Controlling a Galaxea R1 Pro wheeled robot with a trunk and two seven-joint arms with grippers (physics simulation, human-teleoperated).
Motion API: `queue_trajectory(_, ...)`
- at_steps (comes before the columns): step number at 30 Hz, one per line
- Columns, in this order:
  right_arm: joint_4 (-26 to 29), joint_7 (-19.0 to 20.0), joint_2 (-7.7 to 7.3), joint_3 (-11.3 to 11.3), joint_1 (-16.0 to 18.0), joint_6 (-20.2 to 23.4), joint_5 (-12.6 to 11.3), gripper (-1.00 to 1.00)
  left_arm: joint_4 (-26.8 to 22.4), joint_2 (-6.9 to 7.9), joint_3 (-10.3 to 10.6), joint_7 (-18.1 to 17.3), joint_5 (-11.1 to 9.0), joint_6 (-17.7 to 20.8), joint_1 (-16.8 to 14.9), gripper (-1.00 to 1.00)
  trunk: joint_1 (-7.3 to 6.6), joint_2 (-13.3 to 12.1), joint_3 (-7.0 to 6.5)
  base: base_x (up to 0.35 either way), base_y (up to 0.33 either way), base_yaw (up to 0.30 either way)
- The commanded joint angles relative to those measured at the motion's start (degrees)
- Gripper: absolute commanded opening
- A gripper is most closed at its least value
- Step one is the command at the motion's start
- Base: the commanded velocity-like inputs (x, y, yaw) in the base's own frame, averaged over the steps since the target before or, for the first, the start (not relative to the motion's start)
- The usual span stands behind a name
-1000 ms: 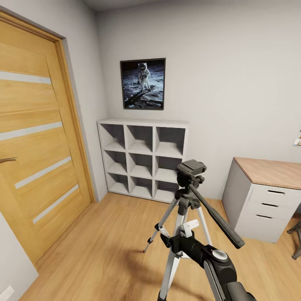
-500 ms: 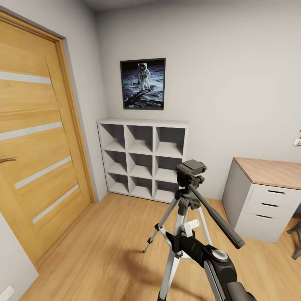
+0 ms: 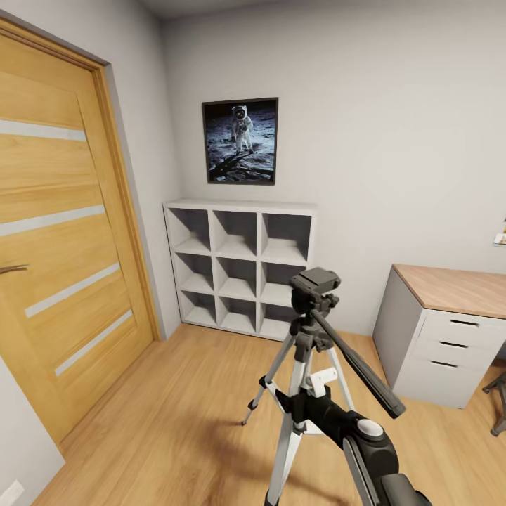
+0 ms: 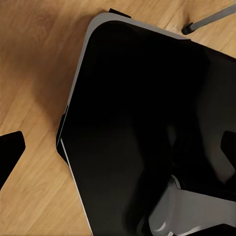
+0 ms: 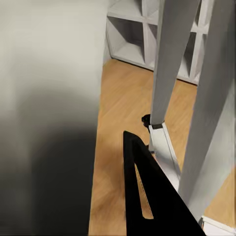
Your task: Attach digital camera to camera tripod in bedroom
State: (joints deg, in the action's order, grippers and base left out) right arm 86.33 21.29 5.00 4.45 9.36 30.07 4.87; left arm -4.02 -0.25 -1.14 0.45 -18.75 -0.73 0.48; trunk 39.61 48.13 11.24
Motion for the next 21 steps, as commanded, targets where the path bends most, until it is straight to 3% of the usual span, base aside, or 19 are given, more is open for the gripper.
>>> queue_trajectory(1,0.3,0.3,-0.01,-0.1,0.0,0.3,0.3,-1.00,-0.1,-0.02,-0.1,0.1,-0.2,-0.1,0.0,1.00,0.01,0.1,0.07,0.000,0.000,0.000)
queue_trajectory(3,0.5,0.2,-0.10,-0.1,0.1,0.2,0.3,-1.00,-0.1,-0.02,-0.1,0.1,-0.2,-0.1,0.0,1.00,0.01,0.1,0.07,0.000,0.000,0.000)
queue_trajectory(4,3.8,0.1,-0.48,-0.6,0.2,-7.5,0.3,-1.00,-0.1,-0.01,-0.1,0.1,-0.2,-0.1,0.0,1.00,0.01,0.1,0.07,0.000,0.000,0.000)
queue_trajectory(9,4.0,0.1,-0.51,-1.4,0.9,-7.7,0.3,-1.00,-0.1,-0.02,-0.1,0.0,-0.2,-0.1,0.0,1.00,0.01,0.1,0.07,0.000,0.000,0.000)
queue_trajectory(10,4.0,0.1,-0.50,-3.4,1.6,-7.7,0.2,-1.00,-0.1,-0.02,-0.1,0.1,-0.2,-0.1,0.0,1.00,0.01,0.1,0.07,0.000,0.000,0.000)
queue_trajectory(12,4.0,0.1,-0.51,-4.3,1.8,-7.7,0.1,-1.00,-0.1,-0.02,-0.1,0.1,-0.2,-0.1,0.0,1.00,0.01,0.1,0.07,0.000,0.000,0.000)
queue_trajectory(21,3.9,0.1,-0.43,-6.7,2.0,-7.9,-0.5,-1.00,-0.1,0.01,-0.1,0.0,-0.2,-0.1,0.0,1.00,0.01,0.1,0.07,0.000,0.000,0.000)
